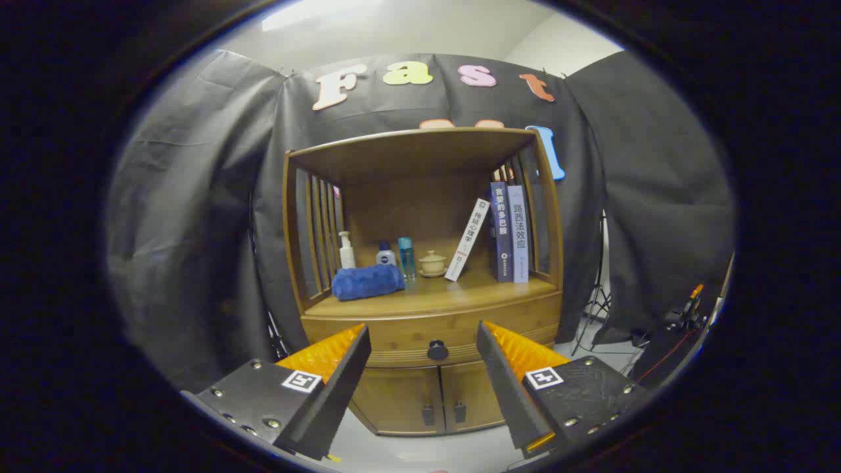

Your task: Pull open the drawer, take out the items inside it, and place them on the countertop above the cabinet.

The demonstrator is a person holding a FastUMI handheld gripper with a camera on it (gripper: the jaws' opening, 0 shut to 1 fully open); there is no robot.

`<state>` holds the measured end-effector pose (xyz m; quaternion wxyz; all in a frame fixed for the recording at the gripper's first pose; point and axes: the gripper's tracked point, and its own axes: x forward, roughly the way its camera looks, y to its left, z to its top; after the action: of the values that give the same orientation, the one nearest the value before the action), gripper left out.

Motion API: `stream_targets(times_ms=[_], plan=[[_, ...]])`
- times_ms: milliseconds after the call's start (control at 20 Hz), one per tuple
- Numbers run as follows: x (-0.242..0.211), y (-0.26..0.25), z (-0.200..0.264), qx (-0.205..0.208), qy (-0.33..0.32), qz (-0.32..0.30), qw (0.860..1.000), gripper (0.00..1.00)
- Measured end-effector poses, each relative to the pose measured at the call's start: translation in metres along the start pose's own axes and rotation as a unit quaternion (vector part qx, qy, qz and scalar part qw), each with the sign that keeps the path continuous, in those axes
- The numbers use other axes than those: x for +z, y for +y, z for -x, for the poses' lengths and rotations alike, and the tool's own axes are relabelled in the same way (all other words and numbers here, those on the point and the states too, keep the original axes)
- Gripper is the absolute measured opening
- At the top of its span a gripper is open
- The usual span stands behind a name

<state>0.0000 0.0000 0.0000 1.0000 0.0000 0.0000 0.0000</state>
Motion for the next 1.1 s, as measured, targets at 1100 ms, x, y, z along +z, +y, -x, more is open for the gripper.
stream_targets(times_ms=[1100], plan=[[-0.033,-0.054,-0.006,-0.025,-0.008,-0.001,1.000,0.97]])
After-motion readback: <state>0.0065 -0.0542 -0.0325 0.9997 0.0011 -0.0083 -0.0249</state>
